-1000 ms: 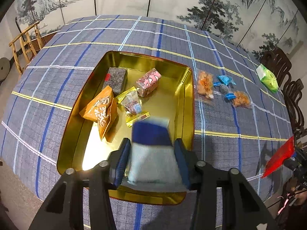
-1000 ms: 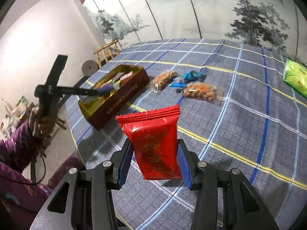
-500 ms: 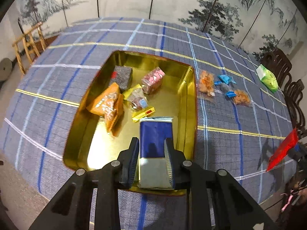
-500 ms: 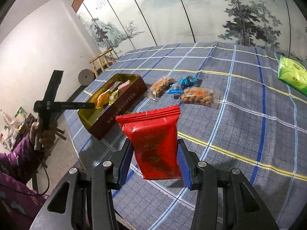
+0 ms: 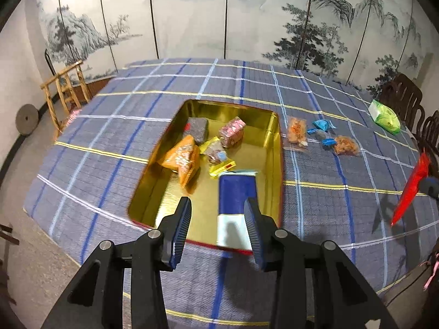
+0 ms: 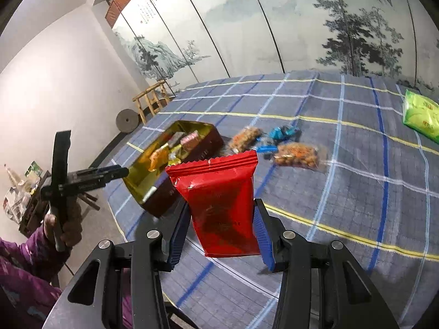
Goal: Organize snacks
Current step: 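Lower the pouch into the tin and open the left gripper while the right gripper holds the red packet, then carry the red packet into the tin and open the right gripper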
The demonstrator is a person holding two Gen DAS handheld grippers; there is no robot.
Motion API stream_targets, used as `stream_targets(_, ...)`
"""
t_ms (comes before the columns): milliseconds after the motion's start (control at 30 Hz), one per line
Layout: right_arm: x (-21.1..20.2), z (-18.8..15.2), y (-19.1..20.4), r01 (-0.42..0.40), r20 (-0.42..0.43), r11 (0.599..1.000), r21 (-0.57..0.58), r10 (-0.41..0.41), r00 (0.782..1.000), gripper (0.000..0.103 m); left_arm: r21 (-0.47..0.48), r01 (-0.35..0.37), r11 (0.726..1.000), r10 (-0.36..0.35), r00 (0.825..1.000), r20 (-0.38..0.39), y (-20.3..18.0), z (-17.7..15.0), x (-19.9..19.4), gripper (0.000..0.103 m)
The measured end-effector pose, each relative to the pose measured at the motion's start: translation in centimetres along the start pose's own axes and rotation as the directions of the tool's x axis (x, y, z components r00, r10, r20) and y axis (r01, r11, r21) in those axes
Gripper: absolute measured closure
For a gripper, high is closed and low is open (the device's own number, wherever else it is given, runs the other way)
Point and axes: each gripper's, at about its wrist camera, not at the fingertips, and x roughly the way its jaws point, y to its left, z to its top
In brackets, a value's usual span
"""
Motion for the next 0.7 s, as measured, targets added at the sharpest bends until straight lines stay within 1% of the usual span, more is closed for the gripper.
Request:
stream_targets(133,0.5,1.0,1.9,-0.023,0.017,1.0,-0.017,0.023,1.0,0.056,-0.009,-0.013,1.0,0.013,1.0,0.016,0.9,-0.8,-1.0,0.066)
stream_targets(300,1.7,2.7,4.7,-0.062,0.034,0.997,-0.042,0.064,0.997,0.056,-0.014,-0.061,0.998,0.062,0.997,0.046,2.4,-2.1,-2.1,0.066)
stream_targets(467,4.3,4.8,8.4,-0.121,0.039,0.989,-0.08,0.124,0.992,0.056,-0.017,-0.098,0.995,0.099,0.993,0.068,3.7,-3.0,-2.9,0.066)
stream_targets(567,6.7,5.8,10.3,-0.17,0.024,0.982,-0.079,0.173,0.985,0.056,-0.037,-0.1,0.994,0.102,0.992,0.073,4.8,-3.3,-3.2,0.062)
stream_targets(700,10.5,6.6,12.4,-0.219,-0.004,0.974,-0.059,0.219,0.976,0.056,-0.039,-0.128,0.991,0.131,0.987,0.091,5.7,-3.8,-3.7,0.054)
